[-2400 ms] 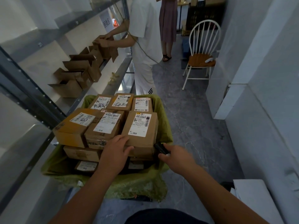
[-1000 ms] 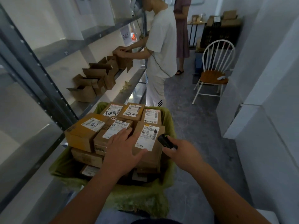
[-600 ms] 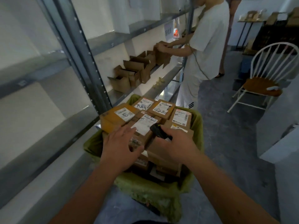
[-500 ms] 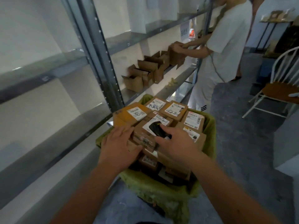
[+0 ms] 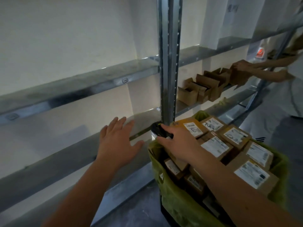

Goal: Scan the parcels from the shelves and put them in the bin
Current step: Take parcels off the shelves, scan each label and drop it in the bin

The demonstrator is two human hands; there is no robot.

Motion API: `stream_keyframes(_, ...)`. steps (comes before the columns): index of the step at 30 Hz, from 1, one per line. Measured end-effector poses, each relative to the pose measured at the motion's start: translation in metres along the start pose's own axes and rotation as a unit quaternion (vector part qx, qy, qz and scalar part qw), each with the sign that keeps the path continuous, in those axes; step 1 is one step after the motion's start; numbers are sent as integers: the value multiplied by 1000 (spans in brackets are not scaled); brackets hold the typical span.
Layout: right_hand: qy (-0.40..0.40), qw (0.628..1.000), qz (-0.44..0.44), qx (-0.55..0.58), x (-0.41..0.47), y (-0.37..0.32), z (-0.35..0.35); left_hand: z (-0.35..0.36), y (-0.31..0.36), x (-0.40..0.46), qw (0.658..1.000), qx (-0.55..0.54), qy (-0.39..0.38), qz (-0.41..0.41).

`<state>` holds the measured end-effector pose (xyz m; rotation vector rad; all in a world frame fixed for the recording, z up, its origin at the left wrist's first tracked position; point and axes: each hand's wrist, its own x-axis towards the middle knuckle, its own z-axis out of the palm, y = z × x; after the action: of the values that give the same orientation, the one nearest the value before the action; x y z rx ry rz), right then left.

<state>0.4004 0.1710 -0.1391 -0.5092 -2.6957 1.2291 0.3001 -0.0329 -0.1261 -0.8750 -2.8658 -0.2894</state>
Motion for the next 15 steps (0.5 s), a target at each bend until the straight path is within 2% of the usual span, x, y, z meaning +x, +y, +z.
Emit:
stream_keyframes(5,1,999,-49,-16,39,-60,-4,-48,-35,26,997,18,73,12)
stream_keyframes(10,19,995,-92,-43,69,-109,-8,-77,-66,52,996,20,86,14)
stream_keyframes(15,39,993,-109,-14,91,-140,-8,-102,-82,82,995,16,96,9)
